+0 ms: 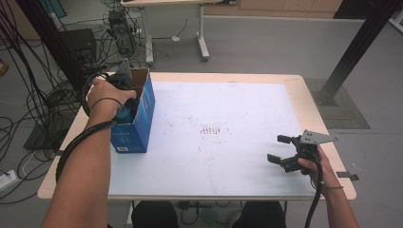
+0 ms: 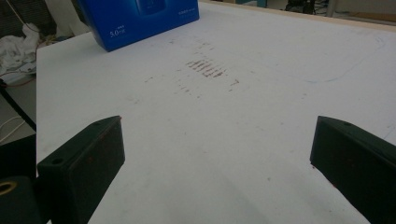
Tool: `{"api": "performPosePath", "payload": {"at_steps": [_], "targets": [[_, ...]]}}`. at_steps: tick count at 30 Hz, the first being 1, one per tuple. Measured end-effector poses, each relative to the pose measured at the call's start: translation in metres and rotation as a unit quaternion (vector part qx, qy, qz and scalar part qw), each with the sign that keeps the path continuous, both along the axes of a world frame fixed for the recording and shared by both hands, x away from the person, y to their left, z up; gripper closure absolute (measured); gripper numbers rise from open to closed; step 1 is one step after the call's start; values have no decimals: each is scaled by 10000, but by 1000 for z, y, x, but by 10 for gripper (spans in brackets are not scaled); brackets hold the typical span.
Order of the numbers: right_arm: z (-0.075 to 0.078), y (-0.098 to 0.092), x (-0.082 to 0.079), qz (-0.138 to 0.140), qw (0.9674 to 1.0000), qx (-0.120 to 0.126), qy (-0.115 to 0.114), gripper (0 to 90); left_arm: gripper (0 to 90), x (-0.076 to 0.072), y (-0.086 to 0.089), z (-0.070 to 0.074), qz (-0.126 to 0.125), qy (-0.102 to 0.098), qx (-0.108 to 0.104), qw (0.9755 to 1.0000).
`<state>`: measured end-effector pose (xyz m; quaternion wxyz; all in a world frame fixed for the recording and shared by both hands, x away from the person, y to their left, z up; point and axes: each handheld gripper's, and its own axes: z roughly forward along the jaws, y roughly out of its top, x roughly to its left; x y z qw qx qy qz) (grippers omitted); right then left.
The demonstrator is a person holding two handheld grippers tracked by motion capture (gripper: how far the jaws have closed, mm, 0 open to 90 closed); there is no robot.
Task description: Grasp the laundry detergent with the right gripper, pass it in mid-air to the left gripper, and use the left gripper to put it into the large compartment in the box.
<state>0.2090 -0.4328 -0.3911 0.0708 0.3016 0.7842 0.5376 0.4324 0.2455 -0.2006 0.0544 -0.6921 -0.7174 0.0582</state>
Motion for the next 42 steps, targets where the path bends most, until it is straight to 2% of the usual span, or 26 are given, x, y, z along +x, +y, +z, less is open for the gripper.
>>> {"api": "performPosePath", "payload": {"at_steps": [7,19,25,30,34,42], "targets": [[-2,0,0,-9,10000,9,14,30,341,0,2,-1,22,-5,-74,10000],[-1,1,0,7,10000,20,-17,30,356,-2,5,6,40,-30,-93,9999],[0,2,1,26,10000,33,-39,30,358,-4,2,18,70,-98,-25,9999],[2,2,2,31,10000,18,-56,30,361,-7,3,27,76,-182,-75,9998],[4,3,3,47,9999,28,-85,30,362,-9,0,34,82,-234,-17,9997],[5,5,5,96,9999,32,-109,30,361,-14,-1,53,75,-357,-43,9993]]}}
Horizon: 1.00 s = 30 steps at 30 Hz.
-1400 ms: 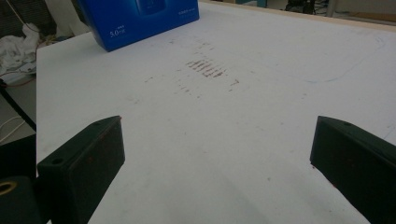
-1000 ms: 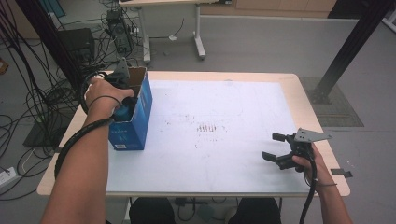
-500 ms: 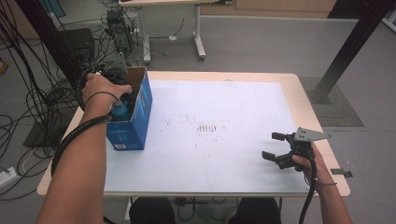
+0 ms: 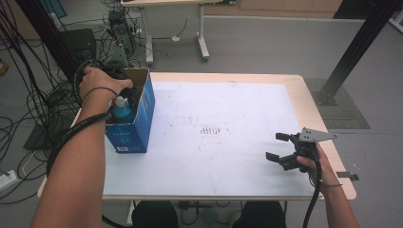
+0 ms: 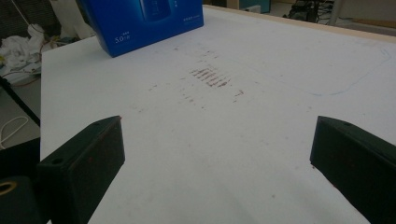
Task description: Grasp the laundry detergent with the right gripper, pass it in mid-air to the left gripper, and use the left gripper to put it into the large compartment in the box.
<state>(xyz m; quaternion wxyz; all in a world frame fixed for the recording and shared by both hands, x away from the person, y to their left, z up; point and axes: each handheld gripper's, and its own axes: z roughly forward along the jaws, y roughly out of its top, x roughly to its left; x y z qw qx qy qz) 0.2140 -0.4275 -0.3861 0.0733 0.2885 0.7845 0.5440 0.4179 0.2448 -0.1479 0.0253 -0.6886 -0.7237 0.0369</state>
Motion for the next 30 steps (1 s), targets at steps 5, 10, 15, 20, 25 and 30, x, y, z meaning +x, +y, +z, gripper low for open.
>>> {"api": "performPosePath", "payload": {"at_steps": [5,10,15,20,25,30], "targets": [[1,1,0,14,10000,7,-9,30,362,-5,3,15,19,-90,-40,9999],[2,1,1,30,10000,34,-42,30,354,-10,7,24,-33,-155,-149,9998],[3,2,1,51,10000,18,-37,30,329,-15,5,29,-154,-213,-205,9994],[3,3,2,71,10000,8,-30,30,280,-19,-2,33,-258,-231,-231,9991],[3,3,2,88,10000,-9,-14,30,242,-23,-7,32,-360,-307,-298,9984],[3,3,2,86,10000,-18,-13,30,196,-25,-16,30,-508,-327,-295,9977]]}}
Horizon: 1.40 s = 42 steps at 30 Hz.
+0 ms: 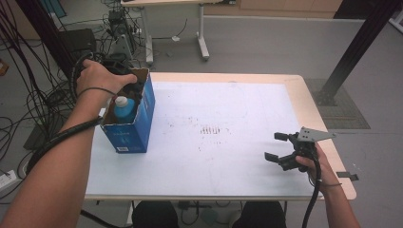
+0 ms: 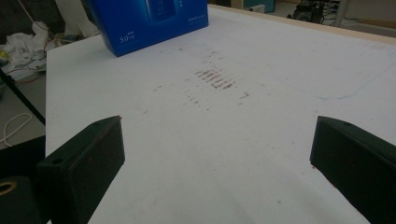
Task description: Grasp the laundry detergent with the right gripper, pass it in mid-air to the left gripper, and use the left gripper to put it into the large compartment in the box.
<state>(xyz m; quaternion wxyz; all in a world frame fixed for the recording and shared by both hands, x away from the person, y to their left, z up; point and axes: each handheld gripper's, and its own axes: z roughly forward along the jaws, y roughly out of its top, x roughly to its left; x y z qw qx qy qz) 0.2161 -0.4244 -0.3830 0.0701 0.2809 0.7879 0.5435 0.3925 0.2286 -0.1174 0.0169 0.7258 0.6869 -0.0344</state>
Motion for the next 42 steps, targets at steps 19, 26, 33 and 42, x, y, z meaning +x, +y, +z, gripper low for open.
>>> {"api": "performPosePath", "payload": {"at_steps": [19,26,33,42], "targets": [[-3,5,3,25,10000,-7,53,30,101,-22,-56,14,-899,-440,52,9950],[1,5,4,-7,10000,-1,0,30,86,-36,-81,15,-1315,-606,-93,9894],[6,7,4,-12,10000,-60,4,31,77,-47,-99,11,-1557,-735,-209,9848],[9,9,6,-8,9999,-111,9,32,70,-55,-127,3,-1950,-723,-327,9776]]}}
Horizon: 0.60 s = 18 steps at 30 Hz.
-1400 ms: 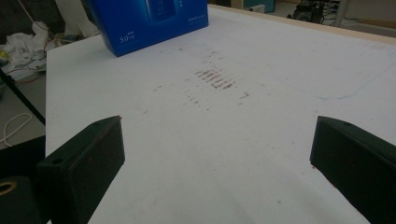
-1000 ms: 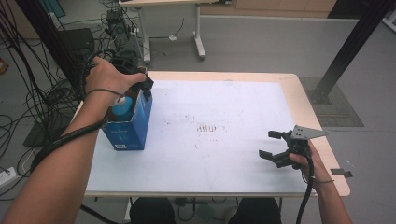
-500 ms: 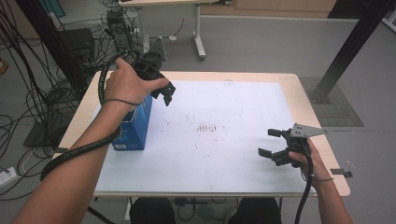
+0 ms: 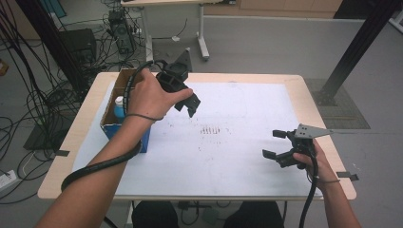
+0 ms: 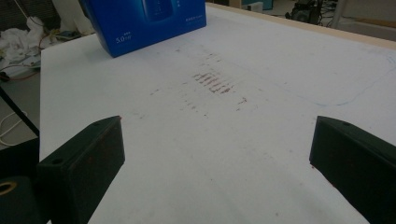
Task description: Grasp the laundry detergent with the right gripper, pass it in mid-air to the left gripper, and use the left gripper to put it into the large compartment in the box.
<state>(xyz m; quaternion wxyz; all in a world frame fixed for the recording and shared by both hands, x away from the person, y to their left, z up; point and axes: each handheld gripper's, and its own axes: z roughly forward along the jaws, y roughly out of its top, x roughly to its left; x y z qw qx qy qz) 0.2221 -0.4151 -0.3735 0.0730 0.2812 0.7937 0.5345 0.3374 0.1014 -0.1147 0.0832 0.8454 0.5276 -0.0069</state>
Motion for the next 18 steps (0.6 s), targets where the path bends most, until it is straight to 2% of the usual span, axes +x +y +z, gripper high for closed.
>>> {"api": "performPosePath", "payload": {"at_steps": [6,9,13,18], "targets": [[4,2,0,13,10000,-41,-4,32,70,-4,-16,-9,-233,34,-59,9997],[7,1,-2,3,10000,-51,-9,32,70,-8,-30,-14,-399,87,11,9992],[9,1,-5,20,10000,-74,-17,31,70,-10,-37,-17,-487,85,-29,9988],[8,-2,-8,-28,10000,-72,2,32,68,-11,-48,-23,-621,119,27,9980]]}}
